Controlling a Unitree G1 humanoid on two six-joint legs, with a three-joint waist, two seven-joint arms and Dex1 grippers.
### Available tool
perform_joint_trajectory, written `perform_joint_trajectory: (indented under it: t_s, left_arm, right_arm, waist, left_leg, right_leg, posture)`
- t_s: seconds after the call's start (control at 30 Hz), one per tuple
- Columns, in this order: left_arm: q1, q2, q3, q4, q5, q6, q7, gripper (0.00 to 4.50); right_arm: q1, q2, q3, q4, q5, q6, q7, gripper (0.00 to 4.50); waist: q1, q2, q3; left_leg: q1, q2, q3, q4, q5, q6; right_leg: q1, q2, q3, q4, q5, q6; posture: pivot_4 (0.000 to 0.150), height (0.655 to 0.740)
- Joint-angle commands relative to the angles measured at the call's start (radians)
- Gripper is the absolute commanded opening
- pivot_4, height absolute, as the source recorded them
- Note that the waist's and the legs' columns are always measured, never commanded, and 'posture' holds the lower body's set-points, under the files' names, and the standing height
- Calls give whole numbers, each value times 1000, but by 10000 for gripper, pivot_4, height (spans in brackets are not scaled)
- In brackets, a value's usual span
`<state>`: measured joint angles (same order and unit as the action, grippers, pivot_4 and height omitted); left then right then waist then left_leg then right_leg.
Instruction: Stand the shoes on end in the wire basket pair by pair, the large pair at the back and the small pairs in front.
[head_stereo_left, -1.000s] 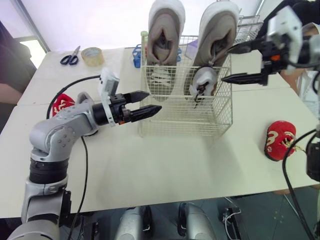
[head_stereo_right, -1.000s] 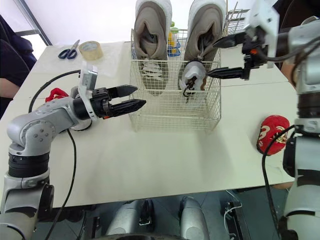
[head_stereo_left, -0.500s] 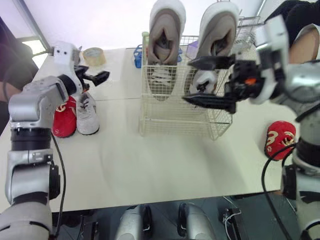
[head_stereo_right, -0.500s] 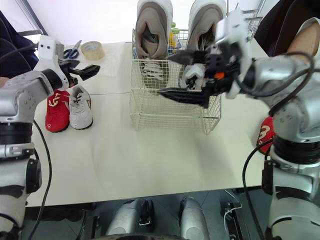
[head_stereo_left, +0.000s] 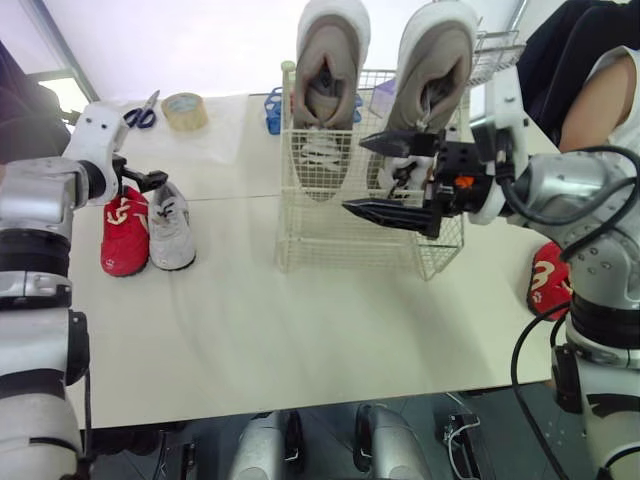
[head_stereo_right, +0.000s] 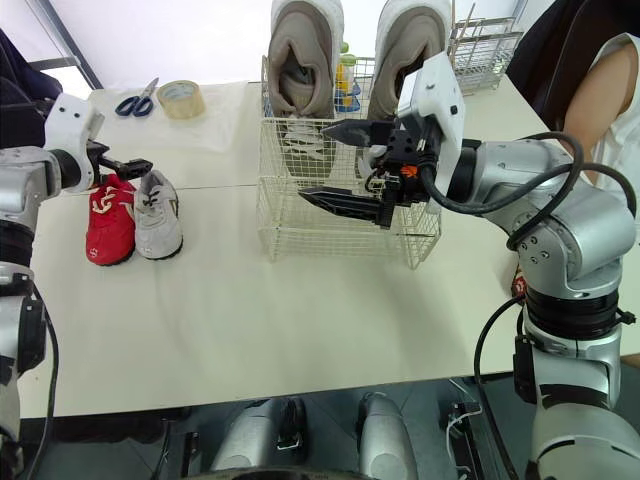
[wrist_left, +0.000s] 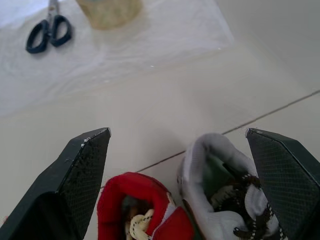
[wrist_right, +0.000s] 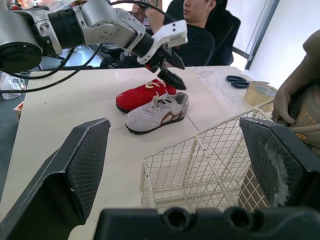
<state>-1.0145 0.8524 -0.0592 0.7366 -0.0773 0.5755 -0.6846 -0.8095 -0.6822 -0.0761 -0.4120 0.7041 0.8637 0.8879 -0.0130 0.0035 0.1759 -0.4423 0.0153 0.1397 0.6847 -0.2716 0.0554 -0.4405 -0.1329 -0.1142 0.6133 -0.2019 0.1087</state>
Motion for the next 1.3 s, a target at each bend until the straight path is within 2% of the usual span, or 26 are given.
perform_joint_trajectory:
  t_s: [0.03,0.13,0.2,0.57,0.87,0.97,1.1,1.3]
  left_arm:
    - [-14,7,8,39,36,-44,-1,45000]
    - [-24,-5,15,69,48,-62,1,36799]
    - [-30,-11,16,82,54,-68,2,27816]
    - [-12,-57,29,144,54,-61,6,27816]
    - [-48,-112,33,328,76,-142,54,27816]
    - [-60,-132,41,375,82,-163,57,19197]
    - [-72,-152,45,417,90,-186,63,225]
    - [-94,-157,79,415,75,-208,93,225]
  right_arm:
    - [-8,-8,-7,-18,5,-30,-5,44481]
    - [-8,-15,-6,-17,6,-33,-4,45000]
    - [-8,-19,-7,-17,8,-34,-5,45000]
    - [-6,-32,-6,-19,10,-32,-11,45000]
    - [-7,-36,-5,-23,6,-31,-23,45000]
    - [-6,-42,-4,-24,4,-31,-26,45000]
    - [-6,-50,-3,-23,3,-31,-32,45000]
    - [-5,-57,-6,-25,7,-28,-35,45000]
  waist:
    - [0,0,0]
    - [0,0,0]
    - [1,-1,0]
    - [0,-1,0]
    - [1,-1,0]
    - [1,-1,-1]
    - [2,-2,-1]
    - [3,-2,-1]
  left_leg:
    - [0,0,0,0,0,0]
    - [0,0,0,0,0,0]
    - [0,0,0,0,0,0]
    - [0,0,0,0,0,0]
    - [0,0,0,1,0,0]
    - [1,0,0,1,0,1]
    - [1,0,0,1,0,1]
    - [1,0,0,1,0,1]
  right_leg:
    - [0,0,0,0,0,0]
    - [0,0,0,0,0,0]
    - [0,0,0,0,0,0]
    - [0,0,0,1,0,0]
    - [0,0,0,1,0,0]
    - [0,0,0,1,0,0]
    - [1,0,0,1,0,0]
    - [1,0,0,1,0,0]
  posture:
    - [1500,7400]
    - [1500,7400]
    - [1500,7400]
    - [1500,7400]
    - [1500,7400]
    - [1500,7400]
    - [1500,7400]
    - [1500,7400]
